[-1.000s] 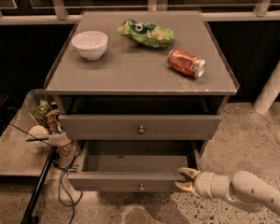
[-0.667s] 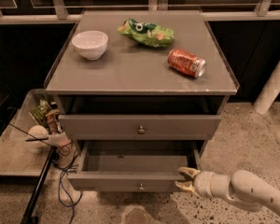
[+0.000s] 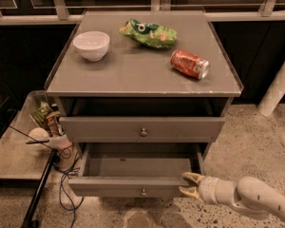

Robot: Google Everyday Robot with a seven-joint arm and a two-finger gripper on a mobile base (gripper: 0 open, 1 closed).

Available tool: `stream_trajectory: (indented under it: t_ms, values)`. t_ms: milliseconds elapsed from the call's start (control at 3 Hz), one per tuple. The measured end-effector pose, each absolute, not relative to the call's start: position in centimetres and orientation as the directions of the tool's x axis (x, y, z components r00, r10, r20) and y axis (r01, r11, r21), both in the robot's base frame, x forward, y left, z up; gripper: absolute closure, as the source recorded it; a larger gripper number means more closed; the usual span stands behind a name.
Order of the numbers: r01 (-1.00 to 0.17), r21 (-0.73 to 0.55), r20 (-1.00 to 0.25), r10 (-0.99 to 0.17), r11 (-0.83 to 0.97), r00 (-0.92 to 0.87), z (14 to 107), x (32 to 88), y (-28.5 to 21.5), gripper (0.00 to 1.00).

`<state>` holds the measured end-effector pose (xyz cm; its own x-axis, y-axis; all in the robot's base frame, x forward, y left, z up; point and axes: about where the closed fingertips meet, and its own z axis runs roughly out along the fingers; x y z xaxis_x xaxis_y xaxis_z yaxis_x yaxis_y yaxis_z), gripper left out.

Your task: Open middle drawer

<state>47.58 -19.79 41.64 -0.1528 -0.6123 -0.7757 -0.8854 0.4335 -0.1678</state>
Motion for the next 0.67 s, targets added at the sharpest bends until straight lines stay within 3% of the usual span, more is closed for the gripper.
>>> stream_trajectory:
  t_ms: [667]
  values:
    - [-0.885,-0.168,-0.776,-0.612,0.433,-0.153,41.64,47.58,-19.79,0.59]
